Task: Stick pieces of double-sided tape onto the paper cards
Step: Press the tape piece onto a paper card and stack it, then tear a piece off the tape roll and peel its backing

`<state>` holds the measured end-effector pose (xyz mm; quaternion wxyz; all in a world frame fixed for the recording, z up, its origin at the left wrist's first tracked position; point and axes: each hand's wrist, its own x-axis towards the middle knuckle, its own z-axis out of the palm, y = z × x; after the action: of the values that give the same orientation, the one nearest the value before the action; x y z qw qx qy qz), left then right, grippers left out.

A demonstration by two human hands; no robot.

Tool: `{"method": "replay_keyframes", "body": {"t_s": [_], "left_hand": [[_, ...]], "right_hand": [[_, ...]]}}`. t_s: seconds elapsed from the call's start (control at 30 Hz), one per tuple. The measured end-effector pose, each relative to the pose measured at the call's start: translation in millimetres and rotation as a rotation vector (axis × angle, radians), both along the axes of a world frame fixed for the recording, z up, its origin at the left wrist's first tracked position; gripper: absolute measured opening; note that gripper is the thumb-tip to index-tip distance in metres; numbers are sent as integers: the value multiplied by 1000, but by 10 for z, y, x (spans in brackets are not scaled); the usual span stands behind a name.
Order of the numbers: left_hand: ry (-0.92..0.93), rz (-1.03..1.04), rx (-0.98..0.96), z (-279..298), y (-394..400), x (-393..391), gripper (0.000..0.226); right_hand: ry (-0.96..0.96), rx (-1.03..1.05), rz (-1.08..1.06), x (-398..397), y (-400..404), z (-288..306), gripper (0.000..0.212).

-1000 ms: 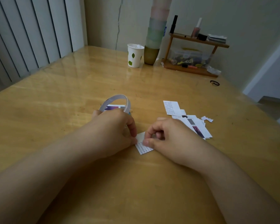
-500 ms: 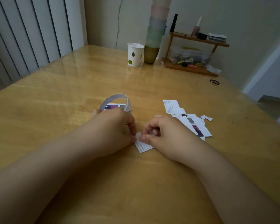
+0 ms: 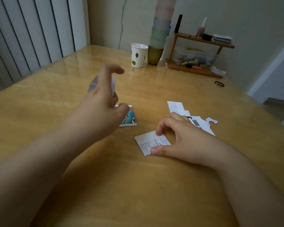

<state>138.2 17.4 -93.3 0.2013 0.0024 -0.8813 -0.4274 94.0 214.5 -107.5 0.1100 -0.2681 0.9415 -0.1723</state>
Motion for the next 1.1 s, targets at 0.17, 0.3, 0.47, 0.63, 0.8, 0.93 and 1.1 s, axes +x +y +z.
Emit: {"method": "replay_keyframes", "body": {"t_s": [0.17, 0.3, 0.47, 0.63, 0.8, 0.93, 1.1], "left_hand": [[-64, 100, 143, 15, -4, -24, 46], [-97, 91, 170, 4, 17, -20, 41], [-100, 3, 179, 15, 13, 14, 29], [-90, -35, 157, 8, 48, 24, 28], [-102, -71, 162, -7, 62, 22, 32], [-64, -102, 248, 13, 43, 31, 32], [-92, -153, 312, -27, 17, 9, 14]], "right_hand": [[-13, 14, -20, -7, -7, 4, 46], [-21, 12, -27, -16, -25, 17, 42], [-24, -92, -20, 21, -34, 12, 35], [-9, -285, -70, 85, -86, 22, 34], [-52, -537, -171, 78, -226, -40, 35], [-130, -637, -192, -15, -379, -154, 50], [-55, -541, -147, -37, -372, -207, 79]]}}
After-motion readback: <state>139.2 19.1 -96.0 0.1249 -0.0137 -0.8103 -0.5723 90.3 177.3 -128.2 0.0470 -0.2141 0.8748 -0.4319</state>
